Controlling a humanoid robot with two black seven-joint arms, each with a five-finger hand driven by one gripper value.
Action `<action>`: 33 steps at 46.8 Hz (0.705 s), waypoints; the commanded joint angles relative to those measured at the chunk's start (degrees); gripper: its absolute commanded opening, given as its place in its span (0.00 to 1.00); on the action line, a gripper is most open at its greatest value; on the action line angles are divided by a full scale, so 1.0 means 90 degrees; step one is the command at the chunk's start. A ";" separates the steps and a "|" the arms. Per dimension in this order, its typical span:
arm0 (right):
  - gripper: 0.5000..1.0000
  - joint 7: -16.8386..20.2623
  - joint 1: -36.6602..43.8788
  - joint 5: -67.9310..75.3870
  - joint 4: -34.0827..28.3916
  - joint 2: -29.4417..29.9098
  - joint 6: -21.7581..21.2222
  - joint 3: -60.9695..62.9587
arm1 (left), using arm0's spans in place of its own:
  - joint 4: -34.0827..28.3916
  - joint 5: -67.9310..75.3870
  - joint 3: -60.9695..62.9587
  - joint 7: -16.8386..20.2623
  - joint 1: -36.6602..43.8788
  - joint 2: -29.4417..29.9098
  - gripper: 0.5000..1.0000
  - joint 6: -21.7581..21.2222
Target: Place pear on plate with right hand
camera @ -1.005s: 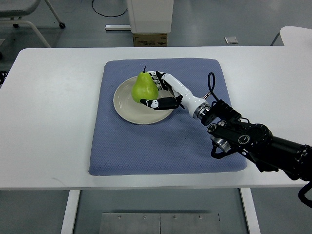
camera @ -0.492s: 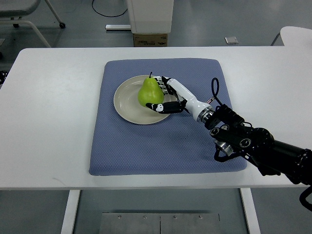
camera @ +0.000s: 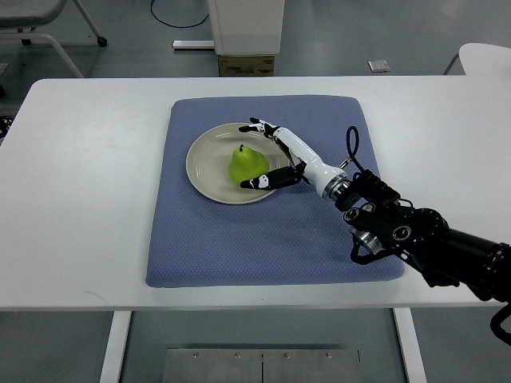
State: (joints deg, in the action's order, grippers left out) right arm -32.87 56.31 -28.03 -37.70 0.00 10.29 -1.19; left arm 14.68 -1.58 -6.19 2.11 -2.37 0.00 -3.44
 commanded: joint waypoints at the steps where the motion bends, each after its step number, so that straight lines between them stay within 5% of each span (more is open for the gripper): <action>1: 1.00 0.0010 0.0033 -0.0001 0.0009 0.0000 0.0000 0.0083 | 0.0000 0.0000 0.0004 0.0000 0.0000 0.0000 1.00 0.0001; 16: 1.00 0.0000 0.0062 -0.0001 -0.0167 0.0000 -0.0030 0.0426 | 0.0000 0.0000 0.0004 0.0000 0.0000 0.0000 1.00 0.0001; 33: 1.00 0.0030 -0.0465 -0.0001 -0.0489 -0.0820 -0.0078 0.1665 | 0.0000 0.0000 -0.0006 0.0000 0.0000 0.0000 1.00 0.0001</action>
State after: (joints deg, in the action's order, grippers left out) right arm -32.64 53.27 -28.03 -42.20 -6.51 9.86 11.22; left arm 14.67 -1.58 -6.19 2.12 -2.36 0.00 -3.42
